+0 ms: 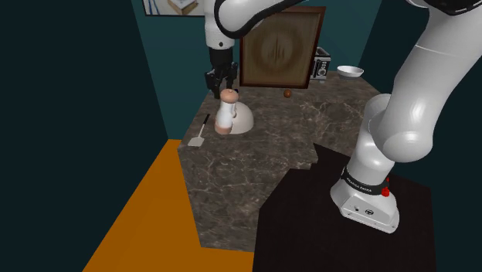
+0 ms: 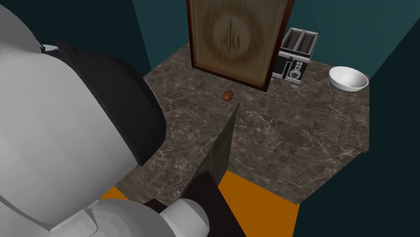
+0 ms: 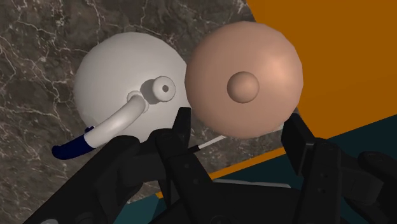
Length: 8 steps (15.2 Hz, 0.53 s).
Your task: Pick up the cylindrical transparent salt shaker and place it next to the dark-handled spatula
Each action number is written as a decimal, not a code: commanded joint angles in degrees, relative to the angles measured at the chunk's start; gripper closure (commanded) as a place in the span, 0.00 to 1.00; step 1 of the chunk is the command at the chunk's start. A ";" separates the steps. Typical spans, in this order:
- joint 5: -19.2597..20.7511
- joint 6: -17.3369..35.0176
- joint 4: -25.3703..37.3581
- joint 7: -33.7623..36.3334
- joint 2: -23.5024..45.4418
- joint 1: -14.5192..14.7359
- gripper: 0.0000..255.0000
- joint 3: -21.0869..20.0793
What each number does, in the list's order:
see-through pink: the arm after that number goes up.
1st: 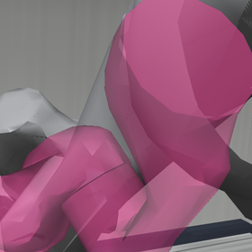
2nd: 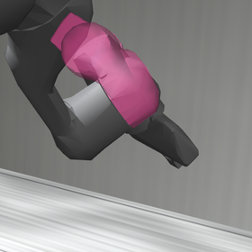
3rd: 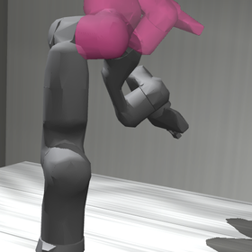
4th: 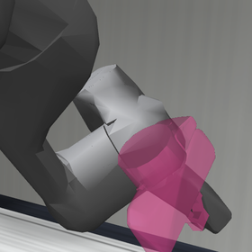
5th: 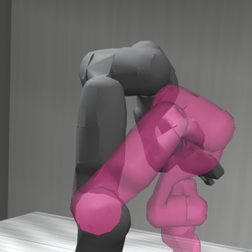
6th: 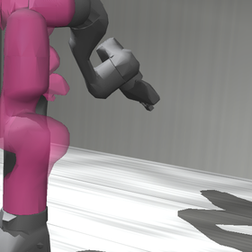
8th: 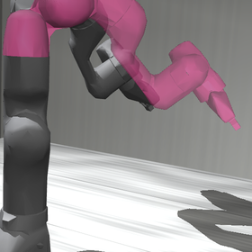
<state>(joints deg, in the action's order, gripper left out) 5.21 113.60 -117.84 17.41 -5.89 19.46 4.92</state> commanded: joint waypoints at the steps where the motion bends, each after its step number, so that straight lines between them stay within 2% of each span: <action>1: 0.04 1.64 -1.29 0.00 0.30 -0.06 1.00 0.08; 8: 0.15 6.96 -5.03 0.32 1.89 -0.13 1.00 0.17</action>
<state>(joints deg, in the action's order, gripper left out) 5.34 119.74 -122.35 17.69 -4.24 19.34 5.07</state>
